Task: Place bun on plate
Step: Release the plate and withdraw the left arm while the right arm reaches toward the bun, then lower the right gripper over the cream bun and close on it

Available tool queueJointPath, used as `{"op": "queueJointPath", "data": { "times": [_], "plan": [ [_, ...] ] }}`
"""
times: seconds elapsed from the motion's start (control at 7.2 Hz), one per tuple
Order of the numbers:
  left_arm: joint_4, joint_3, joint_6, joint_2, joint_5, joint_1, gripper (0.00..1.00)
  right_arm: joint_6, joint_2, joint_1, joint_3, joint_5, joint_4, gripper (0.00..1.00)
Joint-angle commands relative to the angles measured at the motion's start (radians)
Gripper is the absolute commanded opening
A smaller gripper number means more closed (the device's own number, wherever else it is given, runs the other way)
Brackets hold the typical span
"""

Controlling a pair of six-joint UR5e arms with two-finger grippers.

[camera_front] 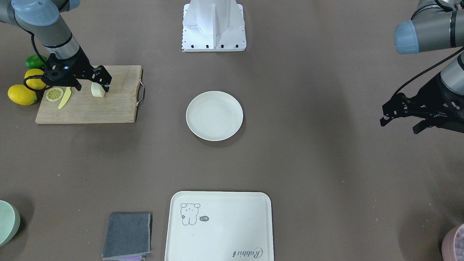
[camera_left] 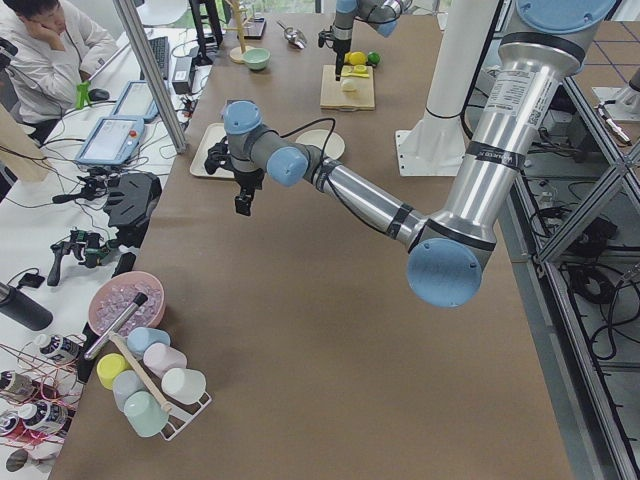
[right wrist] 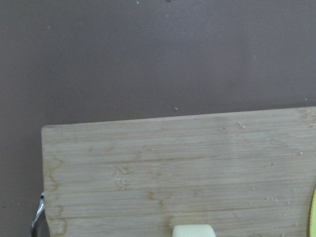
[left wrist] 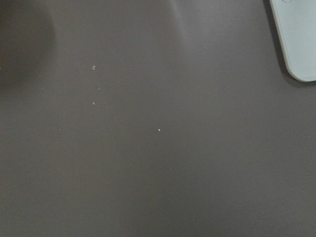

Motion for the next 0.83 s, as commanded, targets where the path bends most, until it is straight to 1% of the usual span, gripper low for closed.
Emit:
{"op": "queueJointPath", "data": {
  "times": [0.0,0.14,0.56,0.69],
  "plan": [
    [0.004,-0.003,0.013,0.006,0.0,-0.007,0.98,0.027,-0.086,-0.072,-0.006,-0.056,0.128,0.99],
    [0.003,-0.008,0.013,0.008,-0.001,-0.007,0.98,0.048,-0.087,-0.105,-0.017,-0.097,0.13,0.97],
    [-0.002,-0.02,0.013,0.02,-0.002,-0.009,0.98,0.064,-0.084,-0.119,-0.025,-0.1,0.13,0.62],
    [-0.002,-0.035,0.013,0.04,-0.002,-0.007,0.98,0.062,-0.084,-0.124,-0.026,-0.1,0.13,0.59]
  ]
}}
